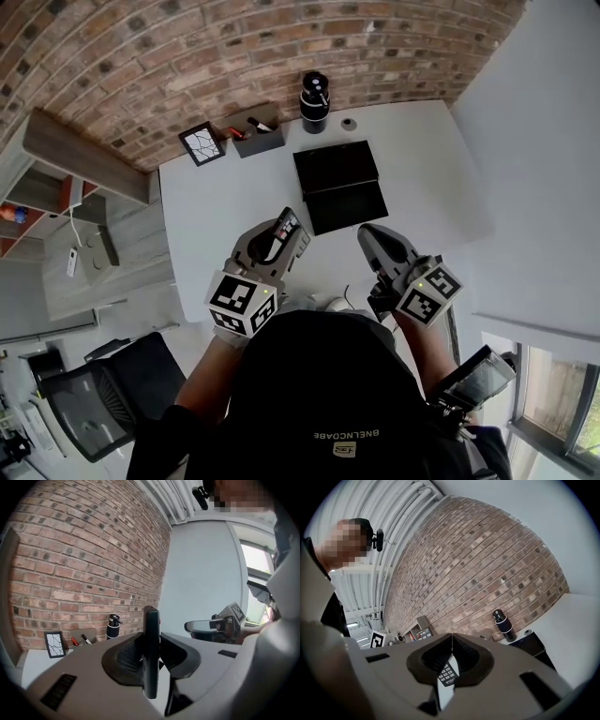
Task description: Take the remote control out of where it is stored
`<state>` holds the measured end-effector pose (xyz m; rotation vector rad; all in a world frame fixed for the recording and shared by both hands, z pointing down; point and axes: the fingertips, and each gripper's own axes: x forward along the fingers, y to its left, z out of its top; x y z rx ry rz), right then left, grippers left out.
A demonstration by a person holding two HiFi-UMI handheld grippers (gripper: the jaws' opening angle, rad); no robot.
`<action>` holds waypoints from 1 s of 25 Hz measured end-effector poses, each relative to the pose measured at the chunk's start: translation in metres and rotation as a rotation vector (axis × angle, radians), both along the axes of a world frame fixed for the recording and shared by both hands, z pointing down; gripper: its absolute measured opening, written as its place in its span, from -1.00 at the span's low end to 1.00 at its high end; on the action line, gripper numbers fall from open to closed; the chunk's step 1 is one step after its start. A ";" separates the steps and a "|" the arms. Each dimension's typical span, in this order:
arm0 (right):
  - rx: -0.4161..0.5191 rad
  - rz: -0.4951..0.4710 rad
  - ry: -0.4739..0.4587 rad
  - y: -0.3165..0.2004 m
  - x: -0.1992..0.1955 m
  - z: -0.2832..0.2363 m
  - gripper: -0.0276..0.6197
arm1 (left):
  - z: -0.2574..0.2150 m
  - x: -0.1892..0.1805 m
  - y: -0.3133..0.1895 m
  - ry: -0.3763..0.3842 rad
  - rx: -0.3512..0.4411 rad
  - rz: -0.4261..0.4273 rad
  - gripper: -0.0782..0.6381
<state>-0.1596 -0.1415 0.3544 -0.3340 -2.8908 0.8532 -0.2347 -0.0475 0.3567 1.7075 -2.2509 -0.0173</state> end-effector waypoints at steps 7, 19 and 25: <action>0.029 -0.063 0.001 0.020 -0.009 -0.002 -0.90 | 0.003 -0.002 0.018 0.009 -0.002 -0.026 -0.50; 0.037 -0.072 0.011 0.027 -0.007 0.001 -0.90 | 0.008 -0.001 0.024 0.023 -0.009 -0.027 -0.50; 0.037 -0.058 0.017 0.024 -0.007 0.003 -0.90 | 0.010 -0.004 0.023 0.026 -0.010 -0.020 -0.50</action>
